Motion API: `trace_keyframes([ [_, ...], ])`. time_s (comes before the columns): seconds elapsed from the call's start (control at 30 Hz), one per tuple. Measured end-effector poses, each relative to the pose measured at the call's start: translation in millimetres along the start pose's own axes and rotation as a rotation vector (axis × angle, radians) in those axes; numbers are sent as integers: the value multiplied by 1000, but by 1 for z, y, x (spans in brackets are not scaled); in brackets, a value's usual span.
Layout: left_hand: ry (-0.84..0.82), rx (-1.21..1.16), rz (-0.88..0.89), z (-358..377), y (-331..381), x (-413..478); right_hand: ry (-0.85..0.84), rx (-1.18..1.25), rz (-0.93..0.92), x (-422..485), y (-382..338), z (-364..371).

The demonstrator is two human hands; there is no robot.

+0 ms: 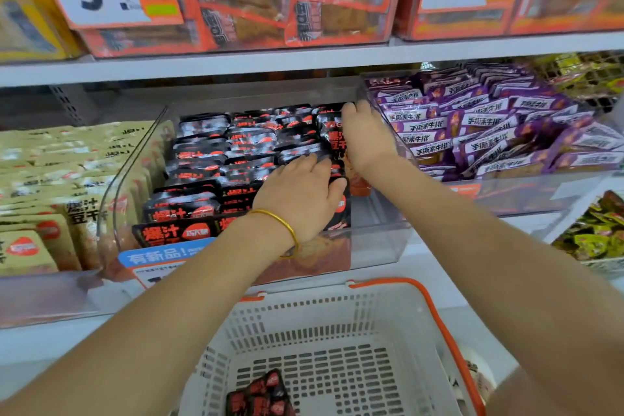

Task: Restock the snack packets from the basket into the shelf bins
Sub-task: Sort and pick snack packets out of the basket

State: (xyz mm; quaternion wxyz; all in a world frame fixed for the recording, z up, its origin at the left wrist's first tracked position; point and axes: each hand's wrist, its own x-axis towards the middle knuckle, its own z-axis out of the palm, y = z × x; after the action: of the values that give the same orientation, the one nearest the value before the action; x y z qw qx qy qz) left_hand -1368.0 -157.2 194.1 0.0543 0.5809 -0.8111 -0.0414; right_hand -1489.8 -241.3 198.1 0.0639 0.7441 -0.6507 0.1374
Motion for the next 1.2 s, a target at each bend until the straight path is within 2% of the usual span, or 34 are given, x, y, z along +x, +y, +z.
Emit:
trace_keyframes([
  [0.1, -10, -9, -1, 1, -2, 1, -5, 96, 23, -21, 8, 3],
  [0.27, -8, -10, 4, 0, 0, 0, -388, -26, -50, -26, 7, 14],
  [0.43, 61, 38, 10, 2, 1, -2, -426, 30, -41, -21, 5, 21],
  [0.57, 284, -9, 100, 3, 2, -15, -335, 261, 13, -47, 8, -4],
  [0.7, 563, -81, 267, 9, 7, -51, -43, 440, -35, -104, 13, -40],
  [0.8, 624, -165, 319, 26, 5, -93, 119, 670, -81, -162, 0, -49],
  [0.87, 558, -163, 322, 52, -7, -119, 29, 799, -81, -191, -10, -35],
  [0.9, 506, -150, 309, 68, -16, -130, -90, 819, -71, -202, -17, -21],
  [0.97, 352, -96, 237, 105, -37, -146, -320, 672, -124, -214, -32, 18],
  [1.0, 233, -56, 203, 121, -47, -151, -433, 596, -152, -218, -38, 45],
  [1.1, -275, 60, 59, 158, -76, -160, -753, 400, -188, -226, -53, 132],
  [1.2, -632, 144, -65, 184, -103, -163, -1006, 320, -180, -237, -65, 195],
])
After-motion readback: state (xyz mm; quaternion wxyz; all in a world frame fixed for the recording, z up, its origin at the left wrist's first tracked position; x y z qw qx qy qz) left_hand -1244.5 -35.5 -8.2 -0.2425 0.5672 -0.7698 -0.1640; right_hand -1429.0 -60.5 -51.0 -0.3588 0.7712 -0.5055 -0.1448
